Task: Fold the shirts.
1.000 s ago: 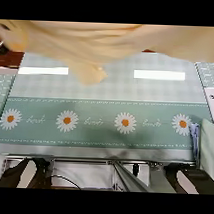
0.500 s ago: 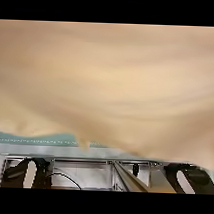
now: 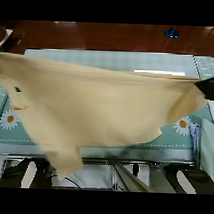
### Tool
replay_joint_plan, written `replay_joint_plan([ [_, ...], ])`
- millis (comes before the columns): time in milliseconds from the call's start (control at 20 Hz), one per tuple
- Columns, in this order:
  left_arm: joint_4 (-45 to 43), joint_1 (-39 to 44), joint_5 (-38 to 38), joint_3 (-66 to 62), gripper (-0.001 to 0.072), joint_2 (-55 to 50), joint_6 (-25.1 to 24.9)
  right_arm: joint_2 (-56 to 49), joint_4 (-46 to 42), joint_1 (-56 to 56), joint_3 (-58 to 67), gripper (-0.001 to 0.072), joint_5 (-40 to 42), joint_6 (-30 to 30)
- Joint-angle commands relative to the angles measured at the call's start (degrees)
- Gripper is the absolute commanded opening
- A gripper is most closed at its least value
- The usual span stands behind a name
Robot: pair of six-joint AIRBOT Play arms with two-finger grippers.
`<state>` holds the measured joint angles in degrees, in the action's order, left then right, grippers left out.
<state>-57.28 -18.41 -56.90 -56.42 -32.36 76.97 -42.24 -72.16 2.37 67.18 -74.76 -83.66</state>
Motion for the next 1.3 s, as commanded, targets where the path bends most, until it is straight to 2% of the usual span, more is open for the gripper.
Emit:
replay_joint_plan([
  [0, 2.89, 1.92, 12.28, 8.46, 0.0017, -10.27, -1.46, -13.68, 5.75, 0.04, -5.68, 0.0015, 16.06, 4.68],
  [100, 2.97, 4.52, 19.71, 7.98, 0.0018, -17.73, -1.44, -25.27, 7.43, 0.04, -1.53, 0.0015, 22.49, 5.35],
  [200, 3.13, 7.63, 25.49, 6.71, 0.0017, -24.3, -1.25, -37.09, 9.01, 0.04, 6.14, 0.0016, 24.22, 5.22],
  [350, 6.4, 11.91, 26.75, 5.09, 0.0018, -31.95, -1.25, -50.97, 12.31, 0.26, 17.75, 0.002, 22.56, 1.42],
  [400, 7.06, 12.94, 26.73, 4.98, 0.0031, -33.51, -1.22, -53.68, 14.25, 0.66, 20.26, 0.0101, 21.94, -0.02],
  [450, 7.23, 13.7, 26.67, 4.9, 0.0184, -34.77, -1.25, -55.71, 16.55, 1.25, 22.32, 0.0322, 21.33, -0.15],
  [500, 7.19, 13.84, 26.12, 4.9, 0.0434, -35.3, -1.31, -56.7, 18.01, 2.14, 23.87, 0.0396, 20.24, -0.33],
  [550, 7.1, 12.83, 24.02, 4.66, 0.0509, -35.3, -1.49, -56.76, 18.69, 3.48, 24.98, 0.0403, 18.64, -0.35],
  [650, 3.48, 7.63, 12.59, 1.95, 0.0509, -35.19, -1.9, -54.86, 17.33, 7.43, 26.75, 0.0403, 13.86, 1.11],
  [750, -1.2, 0.04, 0.37, -0.35, 0.0509, -35.17, -1.95, -50.99, 12.63, 12.15, 26.86, 0.0403, 6.25, 5.22],
  [850, -1.86, -7.39, -8.07, 1.2, 0.0509, -35.19, -3.93, -45.99, 3.41, 15.28, 23.06, 0.0403, -0.31, 7.43],
  [900, -1.84, -10.05, -10.45, 3.45, 0.0508, -35.19, -4.33, -42.42, 1.73, 16.83, 17.4, 0.0403, 0.22, 7.43],
  [1000, -1.16, -13.18, -11.61, 10.84, 0.0508, -35.21, -4.52, -34.49, 5.09, 19.89, 1.62, 0.0403, 6.51, 6.14],
  [1100, 3.26, -13.68, -10.34, 17.29, 0.0508, -35.32, -8.46, -27.23, 12.66, 22.62, -14.05, 0.0403, 12.79, 6.27],
  [1150, 6.47, -13.68, -9.14, 19.71, 0.0508, -35.63, -10.56, -24.41, 16.26, 23.87, -20.26, 0.0403, 14.71, 6.93],
  [1250, 9.64, -13.64, -6.69, 21.57, 0.0508, -37.33, -11.39, -21.2, 20.76, 25.46, -27.71, 0.0403, 15.76, 8.98],
])
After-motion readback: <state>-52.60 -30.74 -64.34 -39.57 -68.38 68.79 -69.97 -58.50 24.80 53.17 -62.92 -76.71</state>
